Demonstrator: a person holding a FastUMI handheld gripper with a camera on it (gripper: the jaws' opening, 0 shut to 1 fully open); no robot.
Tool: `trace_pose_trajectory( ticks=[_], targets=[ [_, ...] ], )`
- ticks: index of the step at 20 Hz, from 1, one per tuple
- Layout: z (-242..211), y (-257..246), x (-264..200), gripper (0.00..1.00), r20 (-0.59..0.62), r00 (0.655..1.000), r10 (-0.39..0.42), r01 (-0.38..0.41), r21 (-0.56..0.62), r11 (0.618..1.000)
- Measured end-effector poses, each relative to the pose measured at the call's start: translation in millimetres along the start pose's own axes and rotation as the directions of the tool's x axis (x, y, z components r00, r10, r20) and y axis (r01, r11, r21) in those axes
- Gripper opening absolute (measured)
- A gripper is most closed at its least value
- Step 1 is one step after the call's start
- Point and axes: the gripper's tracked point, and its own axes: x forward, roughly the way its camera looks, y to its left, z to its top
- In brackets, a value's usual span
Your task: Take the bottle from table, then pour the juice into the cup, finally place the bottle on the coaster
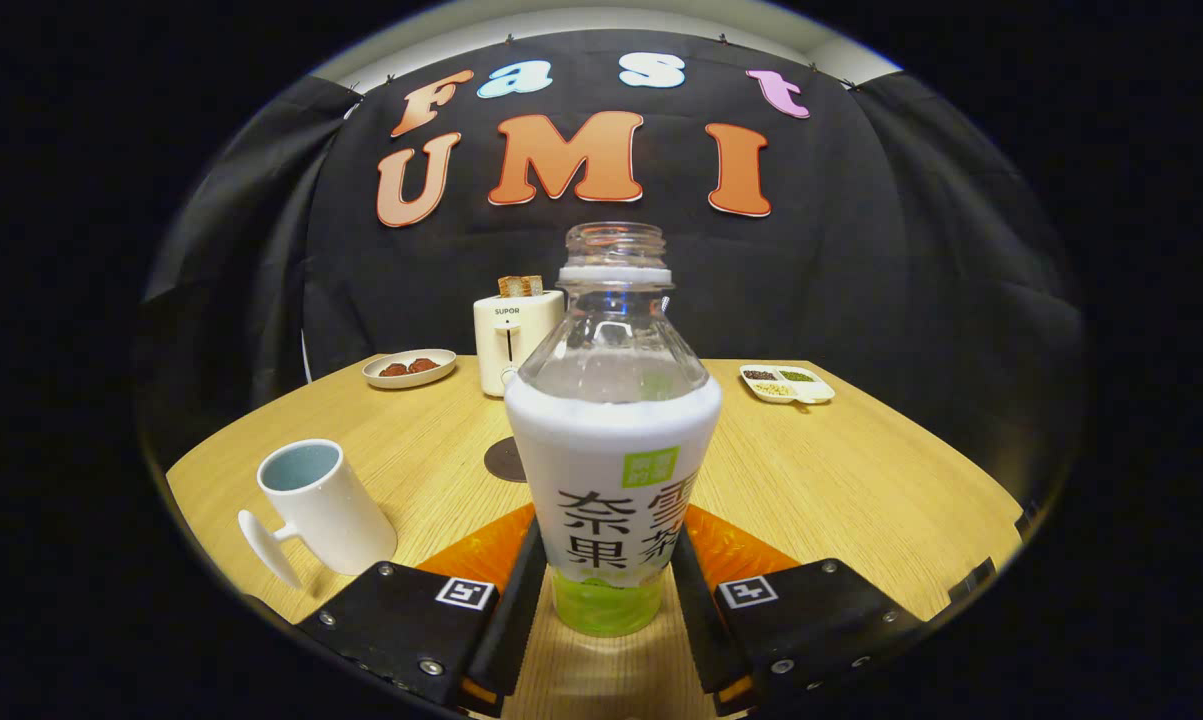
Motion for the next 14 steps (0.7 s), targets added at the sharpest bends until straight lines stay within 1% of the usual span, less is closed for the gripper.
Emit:
trace_pose_trajectory(
  ticks=[3, 4, 7, 11, 14],
  targets=[
    [1.4, 4.6, 0.2, 0.63, -0.027, 1.000, 0.002, -0.003, -0.026, 1.000],
    [1.6, 9.0, -0.8, 0.59, -0.027, 1.000, 0.004, -0.005, -0.051, 0.999],
    [10.2, 20.0, -3.2, 0.58, -0.006, 1.000, -0.011, 0.010, -0.192, 0.981],
    [29.1, 34.5, -5.7, 0.58, 0.044, 0.999, -0.025, 0.040, -0.384, 0.922],
    [39.2, 40.9, -4.6, 0.58, 0.081, 0.996, -0.031, 0.069, -0.511, 0.857]
  ],
)
